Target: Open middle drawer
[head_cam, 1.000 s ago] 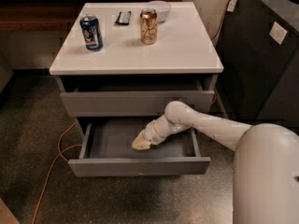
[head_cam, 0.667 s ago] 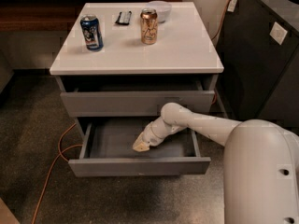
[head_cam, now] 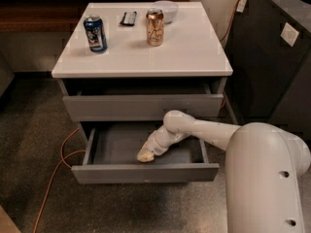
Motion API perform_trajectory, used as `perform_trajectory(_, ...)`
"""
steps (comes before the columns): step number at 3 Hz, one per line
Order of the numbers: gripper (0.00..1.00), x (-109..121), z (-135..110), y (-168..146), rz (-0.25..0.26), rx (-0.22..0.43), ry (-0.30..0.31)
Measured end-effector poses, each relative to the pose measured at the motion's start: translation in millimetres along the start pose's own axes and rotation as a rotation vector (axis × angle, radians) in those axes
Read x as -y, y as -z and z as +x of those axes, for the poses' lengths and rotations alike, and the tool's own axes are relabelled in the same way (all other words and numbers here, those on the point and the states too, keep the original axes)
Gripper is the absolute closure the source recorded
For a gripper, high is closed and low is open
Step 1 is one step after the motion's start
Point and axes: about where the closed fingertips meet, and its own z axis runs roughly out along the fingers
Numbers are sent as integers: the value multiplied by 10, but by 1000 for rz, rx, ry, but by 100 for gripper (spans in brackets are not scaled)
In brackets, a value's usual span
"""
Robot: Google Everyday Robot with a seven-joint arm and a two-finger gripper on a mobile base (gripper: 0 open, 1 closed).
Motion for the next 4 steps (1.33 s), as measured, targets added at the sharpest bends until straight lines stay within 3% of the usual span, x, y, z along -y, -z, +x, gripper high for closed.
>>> perform_trajectory(4,100,-594,-46,-232,-117,28,-6)
